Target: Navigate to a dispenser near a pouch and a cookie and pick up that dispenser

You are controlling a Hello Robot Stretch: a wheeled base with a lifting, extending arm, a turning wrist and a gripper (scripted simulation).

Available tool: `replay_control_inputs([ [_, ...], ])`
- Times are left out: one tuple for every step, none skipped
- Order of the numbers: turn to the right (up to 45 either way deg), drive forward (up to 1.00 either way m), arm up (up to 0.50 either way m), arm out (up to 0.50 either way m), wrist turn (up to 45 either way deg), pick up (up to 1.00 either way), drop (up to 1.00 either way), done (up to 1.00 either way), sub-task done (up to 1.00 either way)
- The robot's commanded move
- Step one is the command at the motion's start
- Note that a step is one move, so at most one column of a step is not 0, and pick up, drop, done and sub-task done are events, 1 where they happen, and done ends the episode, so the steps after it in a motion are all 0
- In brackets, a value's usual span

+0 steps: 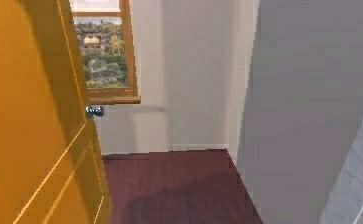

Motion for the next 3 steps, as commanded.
replay_control_inputs([
  [0.0,1.00,0.00,0.00,0.0,0.00,0.00,0.00,0.00],
  [-9.0,0.00,0.00,0.00,0.0,0.00,0.00,0.00,0.00],
  [0.0,0.30,0.00,0.00,0.0,0.00,0.00,0.00,0.00],
])
